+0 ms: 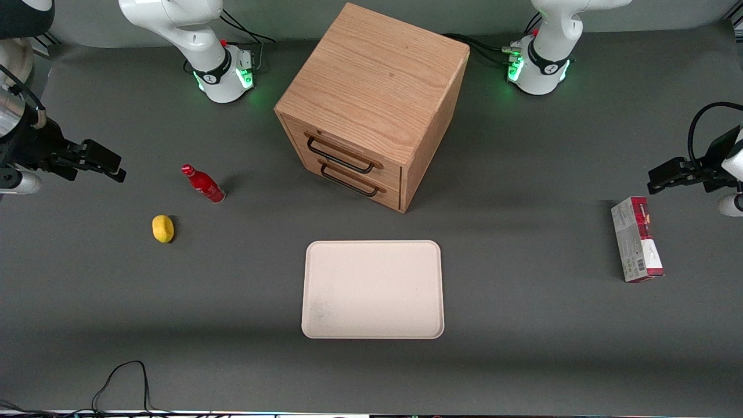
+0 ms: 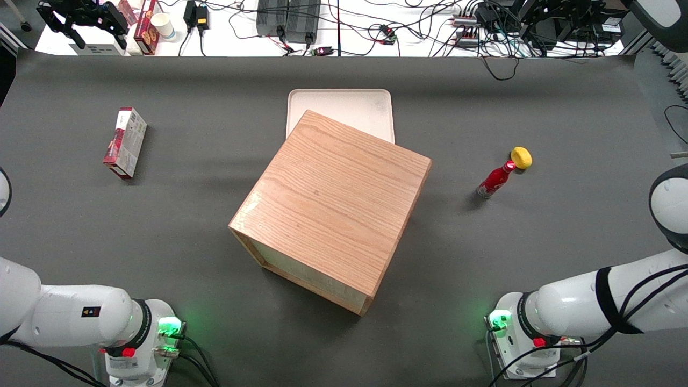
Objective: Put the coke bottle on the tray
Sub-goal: 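Lower the open right gripper over the red Coca-Cola bottle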
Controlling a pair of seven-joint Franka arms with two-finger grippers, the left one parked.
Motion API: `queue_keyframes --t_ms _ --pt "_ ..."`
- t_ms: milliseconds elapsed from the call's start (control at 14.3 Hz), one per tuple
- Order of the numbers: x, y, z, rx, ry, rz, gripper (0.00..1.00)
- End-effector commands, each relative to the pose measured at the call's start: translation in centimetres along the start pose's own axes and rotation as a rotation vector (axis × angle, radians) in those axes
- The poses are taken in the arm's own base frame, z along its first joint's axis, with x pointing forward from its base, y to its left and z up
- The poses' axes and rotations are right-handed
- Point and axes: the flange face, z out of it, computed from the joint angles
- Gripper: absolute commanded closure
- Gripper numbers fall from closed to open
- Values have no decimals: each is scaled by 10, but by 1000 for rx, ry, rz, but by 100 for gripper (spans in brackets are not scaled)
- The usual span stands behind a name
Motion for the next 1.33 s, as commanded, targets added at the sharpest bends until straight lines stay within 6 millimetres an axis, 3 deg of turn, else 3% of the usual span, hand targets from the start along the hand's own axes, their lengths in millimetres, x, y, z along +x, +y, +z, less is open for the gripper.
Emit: queue_keyframes --t_ms 0,210,490,700,840,1260 --pt "5 -1 -3 -18 -4 10 0" --pt "1 -3 12 -20 -55 8 0" --pt "-24 4 96 -40 -185 -46 0" --pt "-71 33 160 -18 -104 -71 0" --pt "-97 50 192 -5 -65 -108 0" --pt "-158 58 285 3 36 -109 0"
